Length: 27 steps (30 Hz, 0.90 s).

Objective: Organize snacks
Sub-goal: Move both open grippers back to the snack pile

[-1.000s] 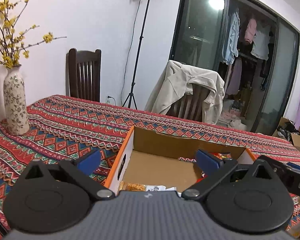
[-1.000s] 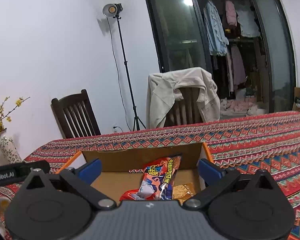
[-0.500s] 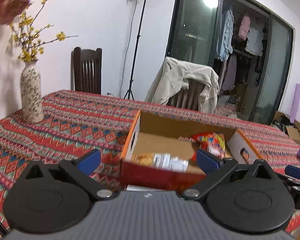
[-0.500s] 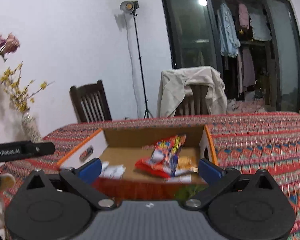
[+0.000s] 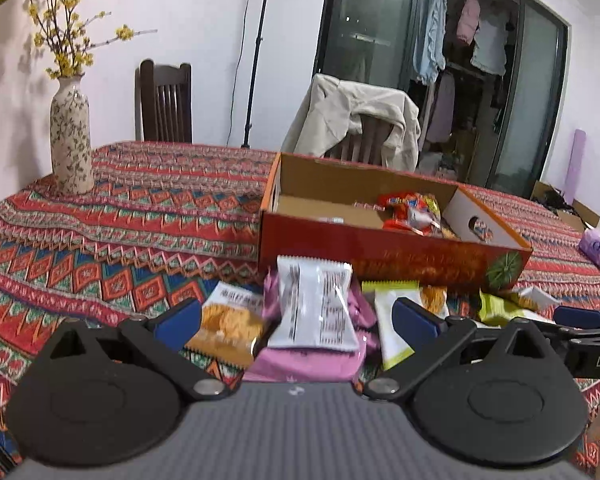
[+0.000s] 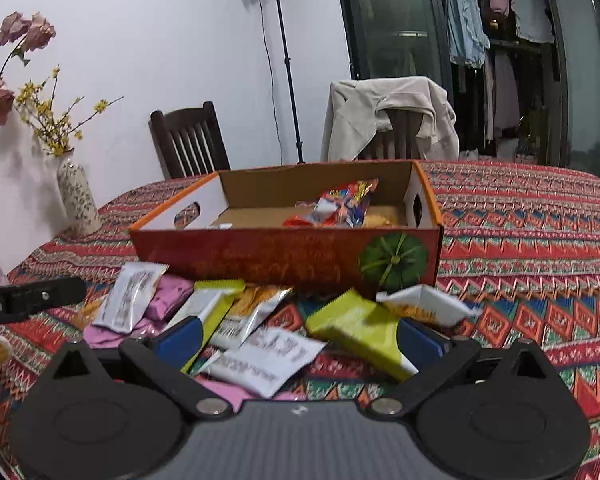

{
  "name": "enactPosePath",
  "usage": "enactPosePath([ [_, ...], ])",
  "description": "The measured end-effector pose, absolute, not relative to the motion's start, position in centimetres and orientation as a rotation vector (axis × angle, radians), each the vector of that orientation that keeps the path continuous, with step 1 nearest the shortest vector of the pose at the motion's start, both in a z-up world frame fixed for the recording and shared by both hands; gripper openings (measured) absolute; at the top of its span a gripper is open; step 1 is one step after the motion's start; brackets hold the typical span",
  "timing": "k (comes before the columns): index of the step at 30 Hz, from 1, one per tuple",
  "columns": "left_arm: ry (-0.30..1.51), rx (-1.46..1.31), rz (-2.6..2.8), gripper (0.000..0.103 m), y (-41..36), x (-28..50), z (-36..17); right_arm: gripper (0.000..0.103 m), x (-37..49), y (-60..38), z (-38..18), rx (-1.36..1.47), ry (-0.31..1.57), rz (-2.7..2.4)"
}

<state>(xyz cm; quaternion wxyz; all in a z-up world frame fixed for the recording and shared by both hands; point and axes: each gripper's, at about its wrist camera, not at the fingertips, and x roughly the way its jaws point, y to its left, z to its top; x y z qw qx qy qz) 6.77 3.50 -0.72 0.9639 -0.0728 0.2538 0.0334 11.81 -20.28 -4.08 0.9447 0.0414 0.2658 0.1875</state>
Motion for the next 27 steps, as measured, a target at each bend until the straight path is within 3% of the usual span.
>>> enactPosePath([
  [22, 0.524, -0.192, 0.068, 0.103, 4.6, 5.6, -1.3, 0.103, 13.0, -16.4, -5.8, -0.095, 0.648, 0.341],
  [27, 0.517, -0.213, 0.079, 0.103, 5.4, 5.6, -1.3, 0.096, 15.0, -15.4, -6.4, -0.075, 0.724, 0.432],
])
